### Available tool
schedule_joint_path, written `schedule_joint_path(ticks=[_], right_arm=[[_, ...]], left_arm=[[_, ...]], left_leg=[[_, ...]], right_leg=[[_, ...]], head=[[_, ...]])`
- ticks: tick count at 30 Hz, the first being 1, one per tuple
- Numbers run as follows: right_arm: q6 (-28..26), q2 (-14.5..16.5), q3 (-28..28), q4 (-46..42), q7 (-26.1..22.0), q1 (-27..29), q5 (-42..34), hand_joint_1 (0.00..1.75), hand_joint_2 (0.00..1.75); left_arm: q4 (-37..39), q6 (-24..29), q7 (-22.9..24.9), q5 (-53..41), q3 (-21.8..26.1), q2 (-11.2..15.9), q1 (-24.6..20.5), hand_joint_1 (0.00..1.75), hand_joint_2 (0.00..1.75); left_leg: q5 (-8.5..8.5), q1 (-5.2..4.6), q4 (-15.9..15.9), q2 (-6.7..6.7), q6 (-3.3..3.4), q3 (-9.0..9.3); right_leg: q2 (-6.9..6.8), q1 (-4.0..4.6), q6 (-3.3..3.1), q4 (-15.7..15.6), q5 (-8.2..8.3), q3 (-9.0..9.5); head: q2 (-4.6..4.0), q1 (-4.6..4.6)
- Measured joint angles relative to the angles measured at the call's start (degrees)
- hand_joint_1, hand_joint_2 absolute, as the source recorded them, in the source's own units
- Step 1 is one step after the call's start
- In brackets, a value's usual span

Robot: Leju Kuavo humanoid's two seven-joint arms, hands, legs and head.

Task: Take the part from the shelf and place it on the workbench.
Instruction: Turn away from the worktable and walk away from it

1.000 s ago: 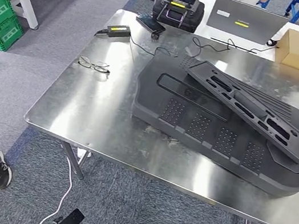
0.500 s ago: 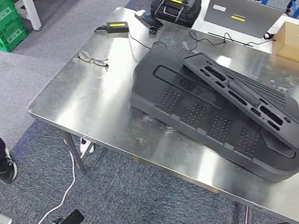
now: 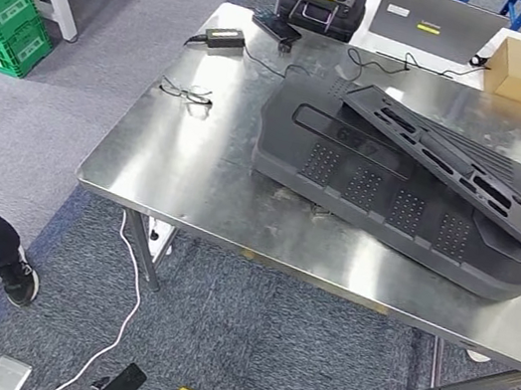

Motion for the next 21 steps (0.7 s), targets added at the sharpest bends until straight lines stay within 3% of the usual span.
schedule_joint_path(ticks=[2,3,6,8,10,11,12,13,15,17,18,21], right_arm=[[0.0,0.1,0.0,0.0,-0.1,0.0,-0.2,0.00,0.00],[0.0,0.2,0.0,0.0,-0.1,0.0,-0.3,0.00,0.00],[0.0,0.3,0.0,0.0,-0.2,0.3,-0.4,0.00,0.00],[0.0,0.6,0.0,0.0,-0.3,0.3,-0.5,0.00,0.00],[0.0,0.8,0.0,0.0,-0.3,0.4,-0.5,0.00,0.00],[0.0,0.9,0.0,0.0,-0.3,0.5,-0.5,0.00,0.00],[0.0,1.0,0.0,0.1,-0.3,0.5,-0.5,0.00,0.00],[0.0,1.0,0.0,0.1,-0.3,0.5,-0.5,0.00,0.00],[0.0,1.1,-0.1,0.2,-0.3,0.6,-0.5,0.00,0.00],[0.0,1.2,-0.1,0.1,-0.3,0.6,-0.5,0.00,0.00],[0.0,1.2,-0.1,0.1,-0.3,0.6,-0.5,0.00,0.00],[-0.1,1.2,-0.1,0.2,-0.4,0.7,-0.6,0.00,0.00]], left_arm=[[0.0,0.0,0.0,0.0,0.0,-0.1,0.0,0.00,0.00],[0.0,0.0,0.0,0.0,0.1,-0.1,0.0,0.00,0.00],[0.0,0.1,0.0,0.0,0.2,-0.1,0.1,0.00,0.00],[0.0,0.1,0.0,0.1,0.3,-0.1,0.1,0.00,0.00],[0.0,0.2,-0.1,0.1,0.5,-0.1,0.1,0.00,0.00],[0.0,0.2,-0.1,0.1,0.5,0.0,0.2,0.00,0.00],[0.0,0.2,-0.1,0.1,0.6,0.0,0.2,0.00,0.00],[0.0,0.2,-0.1,0.1,0.6,0.0,0.2,0.00,0.00],[0.0,0.2,-0.1,0.1,0.7,0.0,0.2,0.00,0.00],[0.0,0.2,-0.1,0.1,0.7,0.0,0.0,0.00,0.00],[0.0,0.2,-0.1,0.1,0.7,0.0,0.0,0.00,0.00],[0.0,0.3,-0.2,0.1,0.7,0.0,0.1,0.00,0.00]], left_leg=[[0.56,-0.19,0.0,-0.01,-0.35,-0.29],[0.88,-0.12,0.0,0.00,-0.64,-0.44],[1.39,0.18,-0.1,-0.03,-1.65,-0.91],[-1.48,0.17,2.5,-0.15,-2.14,-2.13],[-6.61,0.36,9.2,-0.20,-2.61,-4.30],[-8.35,0.49,12.6,-0.20,-2.87,-5.11],[-8.97,0.61,14.8,-0.19,-3.09,-5.29],[-8.42,0.74,15.0,-0.19,-3.26,-4.55],[-5.52,1.09,9.2,-0.18,-3.58,-0.21],[-4.23,1.12,2.2,-0.27,-3.52,4.05],[-4.30,1.05,0.5,-0.35,-3.27,4.88],[-3.91,0.85,0.2,-0.39,-1.88,4.12]], right_leg=[[0.07,0.44,-0.91,-7.8,1.98,4.50],[0.12,0.69,-1.24,-10.0,2.33,5.57],[-0.01,0.95,-1.95,-11.0,3.40,5.28],[-0.30,0.65,-2.67,-11.6,4.68,4.42],[-0.47,0.48,-2.96,-11.4,5.56,2.98],[-0.51,0.45,-2.90,-11.1,5.90,2.22],[-0.54,0.43,-2.81,-10.8,6.20,1.47],[-0.55,0.38,-2.68,-10.3,6.44,0.71],[-0.52,0.18,-2.35,-9.1,6.71,-0.81],[-0.45,0.19,-1.77,-7.7,6.88,-2.21],[-0.41,0.24,-1.41,-7.2,7.03,-2.67],[-0.27,0.12,-0.31,-6.9,7.67,-3.28]], head=[[0.00,-0.04],[0.01,-0.05],[0.01,-0.05],[0.00,-0.14],[0.00,-0.22],[0.00,-0.22],[0.00,-0.21],[0.00,-0.21],[0.00,-0.21],[0.01,-0.21],[0.01,-0.19],[0.00,-0.17]])
